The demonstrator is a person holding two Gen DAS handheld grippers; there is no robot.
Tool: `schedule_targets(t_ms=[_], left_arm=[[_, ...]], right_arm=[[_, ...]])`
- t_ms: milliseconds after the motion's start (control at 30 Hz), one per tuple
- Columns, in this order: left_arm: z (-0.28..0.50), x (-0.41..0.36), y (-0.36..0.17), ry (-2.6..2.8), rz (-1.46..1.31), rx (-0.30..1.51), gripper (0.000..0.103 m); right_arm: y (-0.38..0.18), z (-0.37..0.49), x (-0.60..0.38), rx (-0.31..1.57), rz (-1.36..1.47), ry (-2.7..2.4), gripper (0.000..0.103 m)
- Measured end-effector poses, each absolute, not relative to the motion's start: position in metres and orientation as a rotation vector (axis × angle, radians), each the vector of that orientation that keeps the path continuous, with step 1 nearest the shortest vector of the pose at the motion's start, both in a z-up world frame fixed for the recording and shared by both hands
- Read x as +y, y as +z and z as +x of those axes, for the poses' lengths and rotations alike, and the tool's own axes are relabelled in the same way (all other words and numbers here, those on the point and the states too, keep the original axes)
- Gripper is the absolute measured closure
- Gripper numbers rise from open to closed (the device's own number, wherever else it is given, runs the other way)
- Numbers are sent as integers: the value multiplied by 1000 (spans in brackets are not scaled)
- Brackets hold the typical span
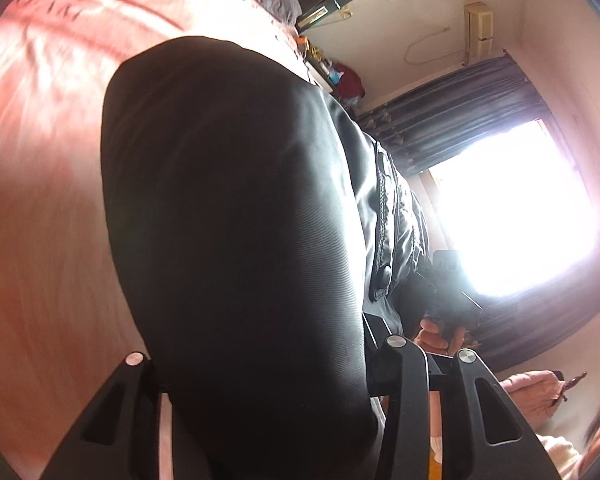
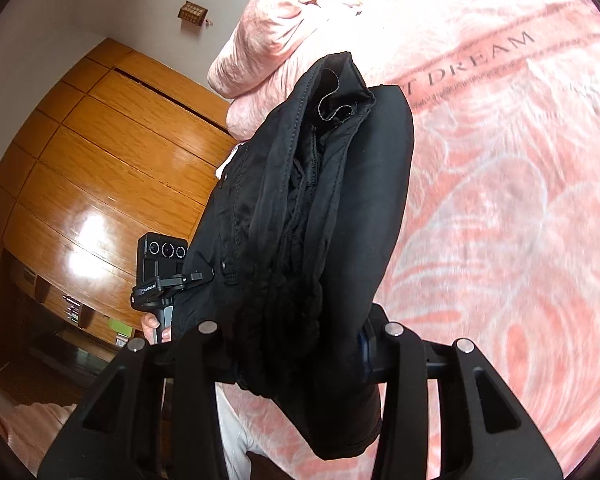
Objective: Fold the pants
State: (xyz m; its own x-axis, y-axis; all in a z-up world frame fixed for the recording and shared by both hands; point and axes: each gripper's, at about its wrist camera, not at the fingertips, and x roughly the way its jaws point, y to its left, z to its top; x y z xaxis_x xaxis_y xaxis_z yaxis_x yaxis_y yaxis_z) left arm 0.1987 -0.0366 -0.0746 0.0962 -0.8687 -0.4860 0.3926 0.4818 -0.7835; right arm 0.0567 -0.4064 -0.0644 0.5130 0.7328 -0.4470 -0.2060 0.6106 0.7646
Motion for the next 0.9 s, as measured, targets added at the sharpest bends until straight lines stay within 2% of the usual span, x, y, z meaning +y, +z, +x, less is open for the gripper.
schedule_targets(t_ms=[167,333,467,533,600,633,700,733,833,867,900], left_arm=[[247,-52,-72,-950,-485,1082,61],[285,-56,-103,-876,-476,1162,60],[287,-37,-117,-875,-494,1168,53],[276,-27,-121,-844,-474,1170,33],[278,-29,-114,-797,-434,1171,22],[274,-35,-116,-777,-421,1170,16],[271,-16,-111,-716,-401,1179,7],[267,-10,-107,-674,-394,1176,4],[252,-3,-93,-561,-318,1110,4],[243,-3,-87,-527,-275,1084,4],[231,-5,-79,-488,-217,1059,4]], right_arm=[[-78,119,-415,860,705,601,63],[-120,165,-422,948,761,542,63],[-144,171,-428,971,791,524,59],[-148,165,-428,969,791,519,55],[-149,162,-426,974,767,498,45],[-148,160,-426,976,756,490,43],[-144,153,-425,971,738,452,29],[-140,148,-427,958,731,440,28],[-123,134,-427,927,680,350,25],[-117,128,-426,915,650,315,17],[-110,121,-423,902,616,287,15]])
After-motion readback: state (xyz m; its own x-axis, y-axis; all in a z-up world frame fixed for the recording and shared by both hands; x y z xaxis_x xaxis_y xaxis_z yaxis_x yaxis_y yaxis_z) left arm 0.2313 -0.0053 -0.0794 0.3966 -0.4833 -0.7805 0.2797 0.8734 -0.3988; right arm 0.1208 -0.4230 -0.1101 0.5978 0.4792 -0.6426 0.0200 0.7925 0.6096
